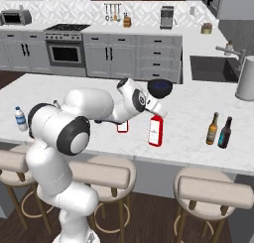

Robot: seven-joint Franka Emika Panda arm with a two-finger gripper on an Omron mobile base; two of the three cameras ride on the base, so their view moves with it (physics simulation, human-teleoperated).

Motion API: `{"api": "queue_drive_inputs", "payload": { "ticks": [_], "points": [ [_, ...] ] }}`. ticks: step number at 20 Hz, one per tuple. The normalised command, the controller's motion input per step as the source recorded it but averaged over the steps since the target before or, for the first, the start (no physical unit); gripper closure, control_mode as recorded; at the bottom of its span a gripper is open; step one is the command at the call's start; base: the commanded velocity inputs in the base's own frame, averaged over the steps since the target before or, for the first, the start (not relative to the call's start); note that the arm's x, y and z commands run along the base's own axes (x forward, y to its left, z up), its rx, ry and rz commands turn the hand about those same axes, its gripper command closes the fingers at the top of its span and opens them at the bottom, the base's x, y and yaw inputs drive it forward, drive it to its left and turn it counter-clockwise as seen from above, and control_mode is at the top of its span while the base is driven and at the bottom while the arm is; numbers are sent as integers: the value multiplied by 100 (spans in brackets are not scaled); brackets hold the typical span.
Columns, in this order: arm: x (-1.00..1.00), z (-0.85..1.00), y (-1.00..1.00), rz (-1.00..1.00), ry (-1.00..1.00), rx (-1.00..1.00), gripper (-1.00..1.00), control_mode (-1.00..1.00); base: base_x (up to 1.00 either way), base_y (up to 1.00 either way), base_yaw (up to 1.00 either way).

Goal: Move the plastic bottles in the middle to the plastics group, and the glass bottles in the middle to the glass group.

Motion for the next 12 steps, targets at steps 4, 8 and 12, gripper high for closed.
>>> {"api": "queue_drive_inputs", "payload": {
  "ticks": [4, 8, 12],
  "points": [
    [3, -6, -50, -21, -20, -2, 100, -100, 0, 0, 0],
    [7, -2, -43, -15, -18, -7, 100, -100, 0, 0, 0],
    [6, -3, -44, -14, -7, -9, 100, -100, 0, 0, 0]
  ]
}}
